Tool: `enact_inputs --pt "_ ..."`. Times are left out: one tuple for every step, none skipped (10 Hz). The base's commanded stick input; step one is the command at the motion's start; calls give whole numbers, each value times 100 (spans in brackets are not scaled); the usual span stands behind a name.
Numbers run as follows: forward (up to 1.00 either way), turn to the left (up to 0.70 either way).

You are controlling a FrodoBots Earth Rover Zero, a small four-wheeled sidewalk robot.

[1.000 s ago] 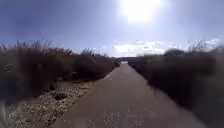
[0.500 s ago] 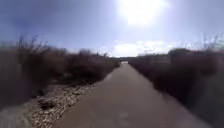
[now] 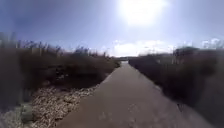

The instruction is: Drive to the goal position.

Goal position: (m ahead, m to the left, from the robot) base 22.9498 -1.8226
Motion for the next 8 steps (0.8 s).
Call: enact_inputs --pt "70 5" --pt "70 5" --pt "70 5" --pt "70 5" --pt "70 5" --pt "70 5" --pt "70 5" --pt "70 5"
